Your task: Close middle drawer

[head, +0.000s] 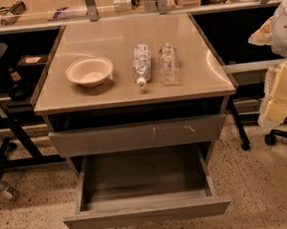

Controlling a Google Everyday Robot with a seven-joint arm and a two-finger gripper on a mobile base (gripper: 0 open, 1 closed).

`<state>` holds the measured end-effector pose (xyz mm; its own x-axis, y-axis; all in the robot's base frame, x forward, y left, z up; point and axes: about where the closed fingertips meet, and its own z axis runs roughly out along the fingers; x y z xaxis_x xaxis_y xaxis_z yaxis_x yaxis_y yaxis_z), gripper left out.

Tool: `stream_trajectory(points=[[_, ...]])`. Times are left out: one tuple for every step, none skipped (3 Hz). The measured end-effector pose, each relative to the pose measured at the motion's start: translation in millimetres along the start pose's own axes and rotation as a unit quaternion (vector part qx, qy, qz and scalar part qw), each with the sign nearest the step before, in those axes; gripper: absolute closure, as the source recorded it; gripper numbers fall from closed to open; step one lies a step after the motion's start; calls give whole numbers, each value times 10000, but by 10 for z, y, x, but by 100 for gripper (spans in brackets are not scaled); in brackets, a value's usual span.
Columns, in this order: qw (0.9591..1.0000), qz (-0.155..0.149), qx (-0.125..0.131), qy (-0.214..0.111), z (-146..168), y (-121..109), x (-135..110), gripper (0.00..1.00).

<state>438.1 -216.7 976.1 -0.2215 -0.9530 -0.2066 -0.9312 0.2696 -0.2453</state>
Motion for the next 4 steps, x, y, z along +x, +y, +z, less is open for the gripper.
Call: stream_trajectory(points=[[10000, 0, 0, 0, 0, 0, 0, 0], [10000, 0, 0, 0, 0, 0, 0, 18], [10000, 0, 1, 0, 0, 0, 0, 42], [10000, 0, 1, 0, 0, 0, 0, 65]])
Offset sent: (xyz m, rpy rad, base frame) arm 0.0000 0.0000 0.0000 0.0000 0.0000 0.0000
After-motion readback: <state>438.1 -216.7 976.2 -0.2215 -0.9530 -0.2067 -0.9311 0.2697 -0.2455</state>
